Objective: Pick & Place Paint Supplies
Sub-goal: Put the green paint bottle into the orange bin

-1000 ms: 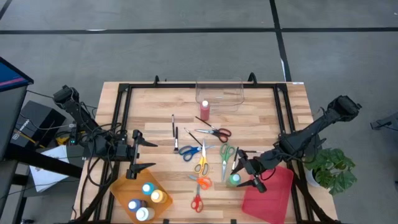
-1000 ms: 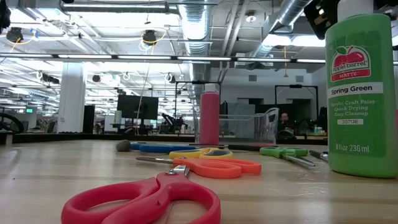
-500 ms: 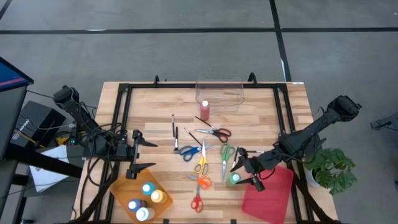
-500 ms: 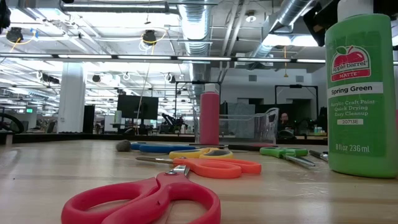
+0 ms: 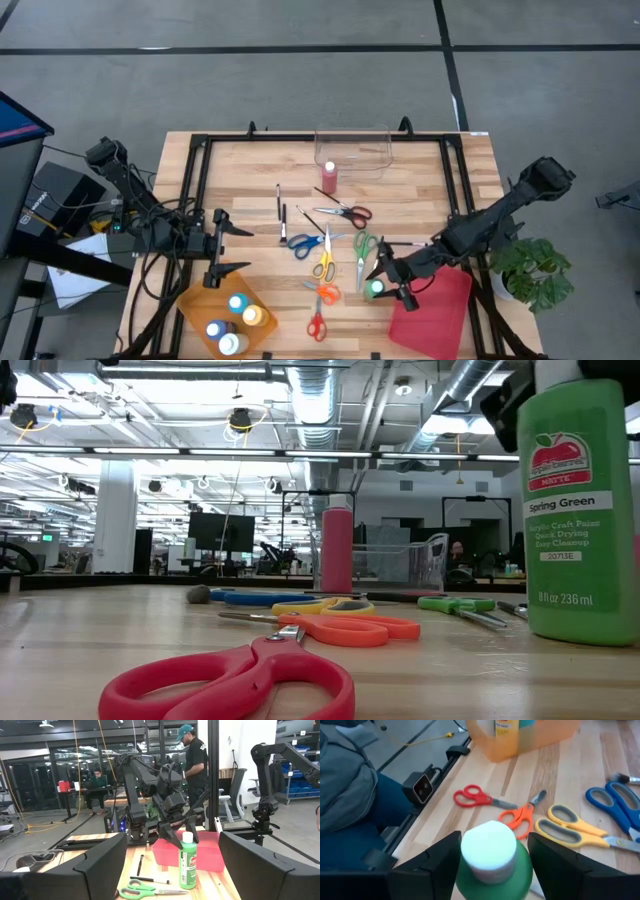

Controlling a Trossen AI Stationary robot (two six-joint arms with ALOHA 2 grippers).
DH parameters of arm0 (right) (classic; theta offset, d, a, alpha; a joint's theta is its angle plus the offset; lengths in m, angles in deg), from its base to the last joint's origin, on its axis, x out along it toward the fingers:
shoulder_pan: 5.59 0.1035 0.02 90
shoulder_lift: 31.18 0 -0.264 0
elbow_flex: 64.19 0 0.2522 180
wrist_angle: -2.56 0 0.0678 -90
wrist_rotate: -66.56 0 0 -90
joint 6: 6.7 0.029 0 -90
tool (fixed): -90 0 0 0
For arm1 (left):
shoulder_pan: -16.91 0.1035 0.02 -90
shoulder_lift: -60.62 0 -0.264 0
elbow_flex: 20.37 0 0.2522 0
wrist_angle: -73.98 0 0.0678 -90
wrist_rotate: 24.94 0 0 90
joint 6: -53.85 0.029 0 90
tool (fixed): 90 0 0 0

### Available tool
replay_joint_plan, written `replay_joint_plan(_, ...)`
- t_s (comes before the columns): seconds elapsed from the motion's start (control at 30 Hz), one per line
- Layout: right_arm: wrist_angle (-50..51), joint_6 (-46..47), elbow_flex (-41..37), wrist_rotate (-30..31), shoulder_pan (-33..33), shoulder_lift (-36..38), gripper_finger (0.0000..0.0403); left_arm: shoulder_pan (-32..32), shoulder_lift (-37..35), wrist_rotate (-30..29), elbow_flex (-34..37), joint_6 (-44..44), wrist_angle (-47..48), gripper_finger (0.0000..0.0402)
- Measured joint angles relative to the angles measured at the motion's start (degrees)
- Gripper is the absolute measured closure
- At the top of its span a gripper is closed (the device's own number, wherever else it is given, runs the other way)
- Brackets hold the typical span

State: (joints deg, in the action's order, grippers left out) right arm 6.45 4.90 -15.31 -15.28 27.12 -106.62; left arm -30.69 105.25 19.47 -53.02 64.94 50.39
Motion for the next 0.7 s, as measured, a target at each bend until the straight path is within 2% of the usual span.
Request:
replay_joint_plan(0.23, -2.6, -2.4, 0.0, -0.5, -0.6, -1.1, 0.0197, 0.0, 0.0, 0.0, 0.0, 0.0, 0.0, 0.0090)
replay_joint_plan(0.53, -2.6, -2.8, -0.1, -0.2, -0.6, -0.5, 0.0292, 0.0, 0.0, 0.0, 0.0, 0.0, 0.0, 0.0090)
replay_joint_plan(0.7, -2.6, -3.2, 0.0, 0.0, -0.8, -0.5, 0.0291, 0.0, 0.0, 0.0, 0.0, 0.0, 0.0, 0.0090)
